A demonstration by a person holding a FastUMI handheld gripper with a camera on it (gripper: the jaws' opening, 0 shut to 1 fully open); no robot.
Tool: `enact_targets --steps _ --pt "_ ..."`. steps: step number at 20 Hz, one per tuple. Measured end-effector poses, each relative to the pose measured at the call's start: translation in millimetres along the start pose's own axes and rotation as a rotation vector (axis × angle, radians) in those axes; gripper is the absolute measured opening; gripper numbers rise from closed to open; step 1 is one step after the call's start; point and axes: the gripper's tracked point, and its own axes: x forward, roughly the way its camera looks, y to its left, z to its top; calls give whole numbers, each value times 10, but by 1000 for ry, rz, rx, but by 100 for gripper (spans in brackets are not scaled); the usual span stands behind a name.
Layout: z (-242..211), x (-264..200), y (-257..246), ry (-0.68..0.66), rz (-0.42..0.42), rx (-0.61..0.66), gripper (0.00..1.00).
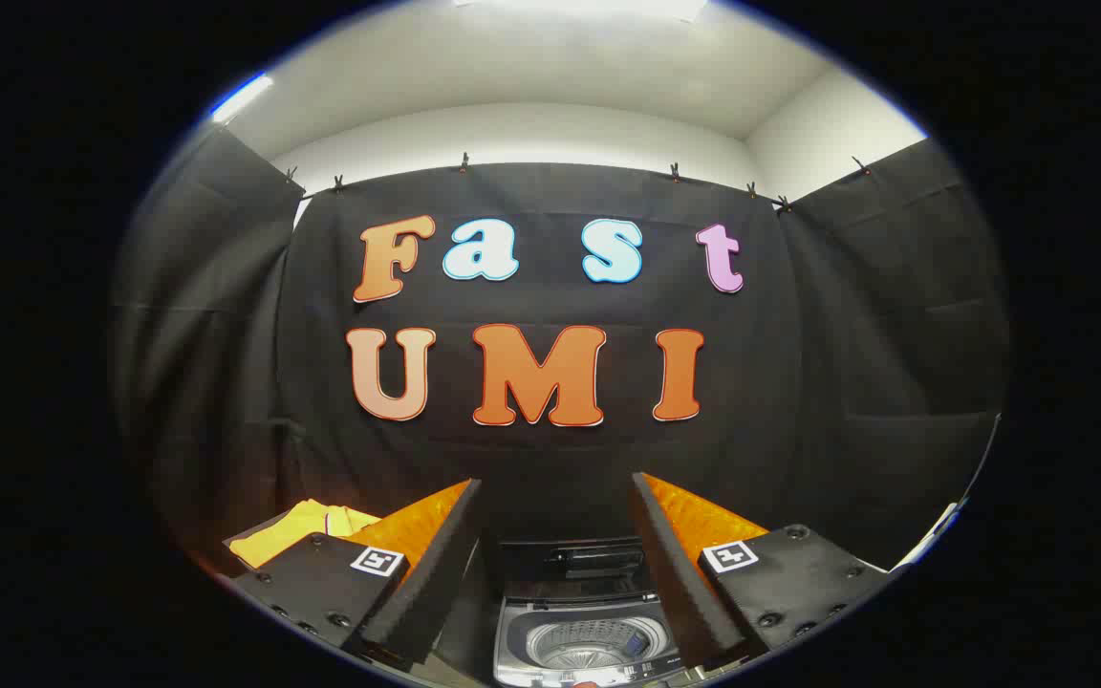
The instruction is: Put the clothes into the washing machine and then close the washing machine lid.
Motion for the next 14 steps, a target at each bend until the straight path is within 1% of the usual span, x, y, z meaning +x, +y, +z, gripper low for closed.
enact_targets --steps 14 --pt "4 -15 -14 4 -8 1 98"
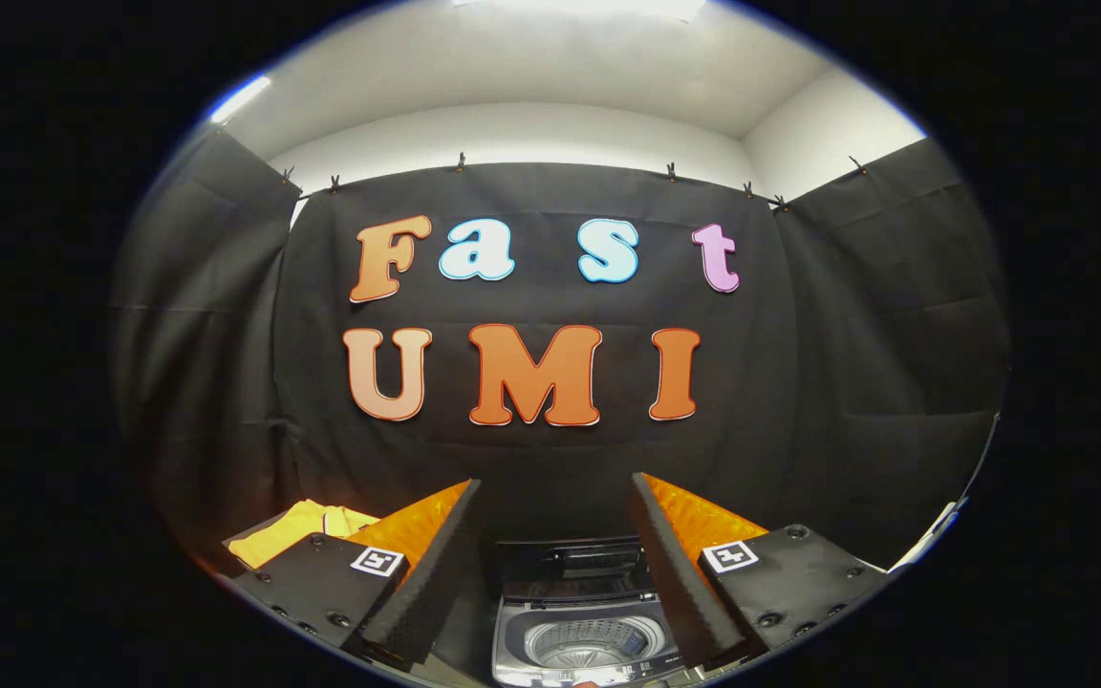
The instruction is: Put the clothes into the washing machine and then close the washing machine lid.
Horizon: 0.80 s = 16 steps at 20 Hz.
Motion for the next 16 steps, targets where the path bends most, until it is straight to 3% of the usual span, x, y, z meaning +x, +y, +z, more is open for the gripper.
enact_targets --steps 8,16 --pt "-71 67 275 27 18 3 98" --pt "-180 293 1368 58 78 3 98"
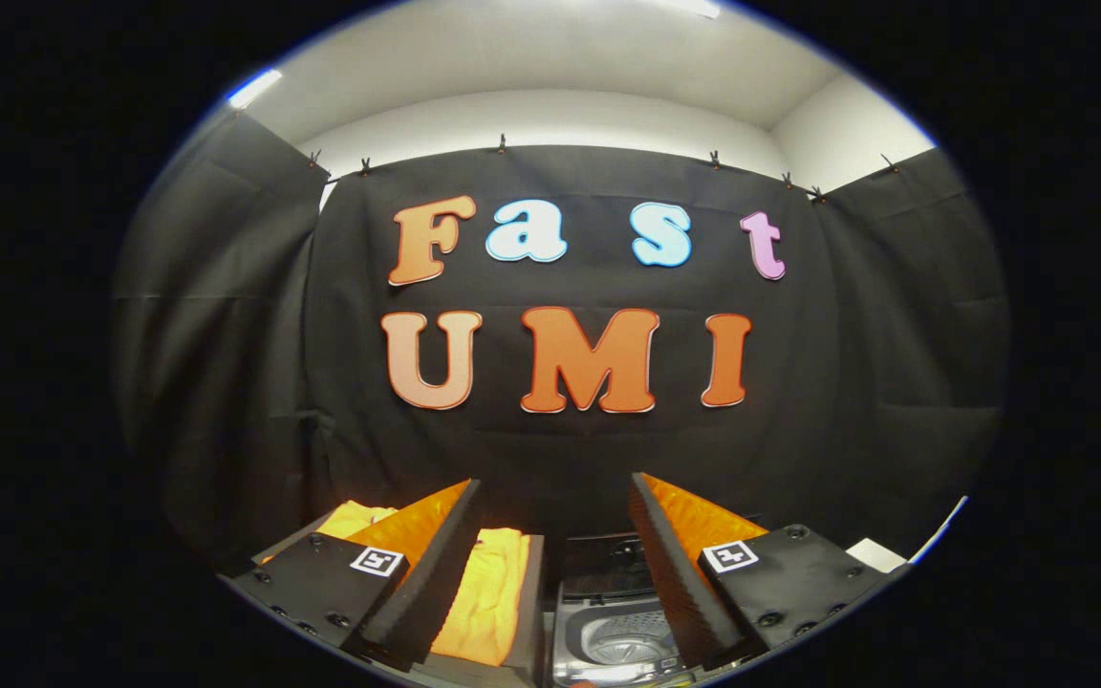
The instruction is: Put the clothes into the washing machine and then close the washing machine lid.
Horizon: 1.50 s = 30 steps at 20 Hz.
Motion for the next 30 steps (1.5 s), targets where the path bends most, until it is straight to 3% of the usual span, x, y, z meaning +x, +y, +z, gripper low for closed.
enact_targets --steps 7,13,24,30 --pt "-420 483 1177 86 70 -16 98" --pt "-1041 893 1802 202 105 33 98" --pt "-2212 1342 2108 466 74 26 99" --pt "-2510 1369 2113 575 46 44 99"
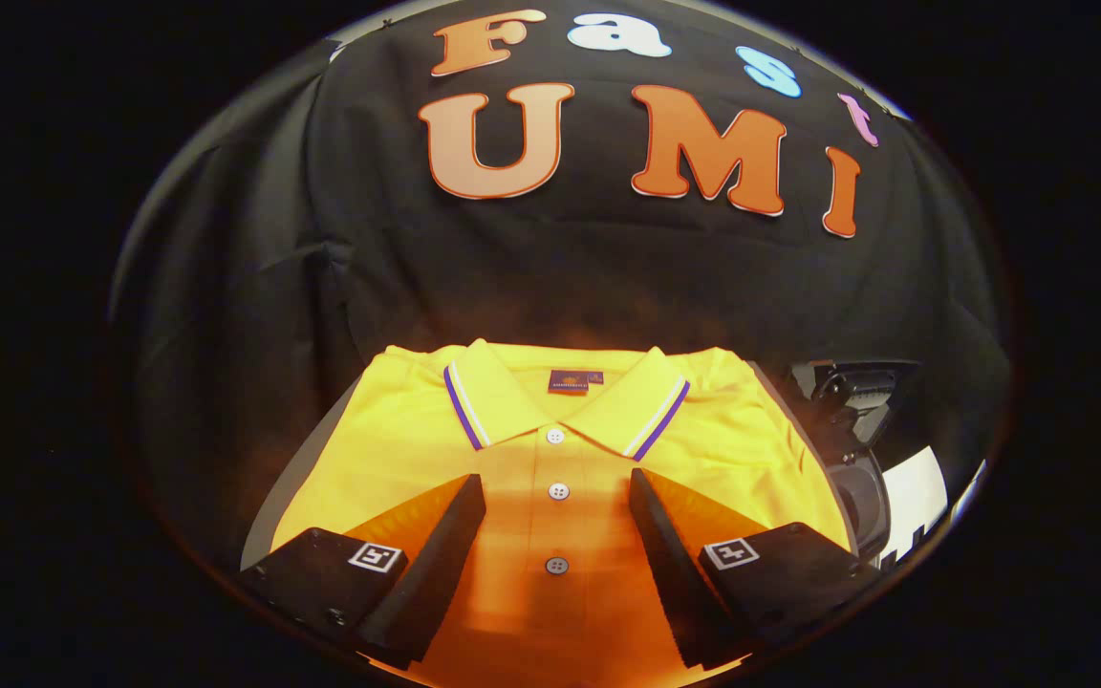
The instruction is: Put the clothes into the washing machine and then close the washing machine lid.
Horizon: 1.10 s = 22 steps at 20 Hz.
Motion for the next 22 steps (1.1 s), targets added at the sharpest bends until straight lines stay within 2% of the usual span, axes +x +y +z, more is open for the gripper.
enact_targets --steps 2,8,11,12,13,16,17,20,21,22 --pt "21 -8 -5 3 0 39 97" --pt "9 3 -1 12 -4 2 97" --pt "4 -11 29 42 17 6 92" --pt "0 -3 18 51 18 7 86" --pt "-3 4 38 62 31 7 86" --pt "10 1 43 48 52 24 45" --pt "16 4 58 49 57 26 45" --pt "-23 55 80 86 56 54 26" --pt "-26 31 83 97 65 64 26" --pt "-19 24 93 110 69 83 22"
